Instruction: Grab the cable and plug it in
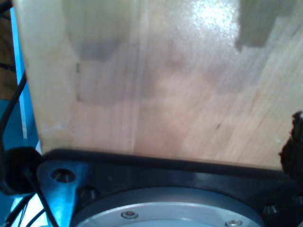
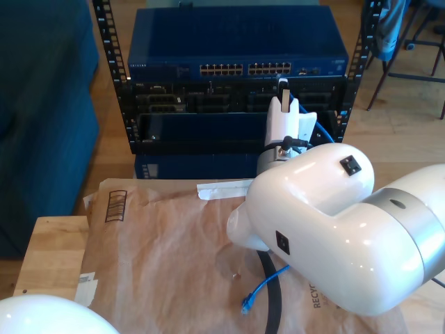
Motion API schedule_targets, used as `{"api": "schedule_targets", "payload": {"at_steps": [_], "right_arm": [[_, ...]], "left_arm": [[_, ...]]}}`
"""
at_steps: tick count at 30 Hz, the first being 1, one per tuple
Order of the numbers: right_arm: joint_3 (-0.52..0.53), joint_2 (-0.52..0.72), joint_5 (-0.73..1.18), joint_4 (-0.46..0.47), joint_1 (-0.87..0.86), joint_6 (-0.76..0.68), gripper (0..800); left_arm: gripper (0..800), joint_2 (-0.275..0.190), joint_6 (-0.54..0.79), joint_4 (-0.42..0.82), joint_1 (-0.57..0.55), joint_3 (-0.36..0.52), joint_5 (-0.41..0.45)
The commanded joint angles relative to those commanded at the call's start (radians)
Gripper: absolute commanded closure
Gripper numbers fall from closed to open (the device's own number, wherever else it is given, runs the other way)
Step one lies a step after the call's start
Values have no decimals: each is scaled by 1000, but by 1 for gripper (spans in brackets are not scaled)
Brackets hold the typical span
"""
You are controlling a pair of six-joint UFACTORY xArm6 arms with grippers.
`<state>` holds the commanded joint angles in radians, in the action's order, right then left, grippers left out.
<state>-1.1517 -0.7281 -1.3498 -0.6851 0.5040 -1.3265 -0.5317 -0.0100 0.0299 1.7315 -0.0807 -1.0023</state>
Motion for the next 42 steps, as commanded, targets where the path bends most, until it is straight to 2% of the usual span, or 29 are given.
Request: {"api": "schedule_targets", "payload": {"at_steps": [42], "right_arm": [[-80, -35, 0, 0, -35, -3, 800]], "left_arm": [[0, 0, 0, 0, 0, 0, 0]]}}
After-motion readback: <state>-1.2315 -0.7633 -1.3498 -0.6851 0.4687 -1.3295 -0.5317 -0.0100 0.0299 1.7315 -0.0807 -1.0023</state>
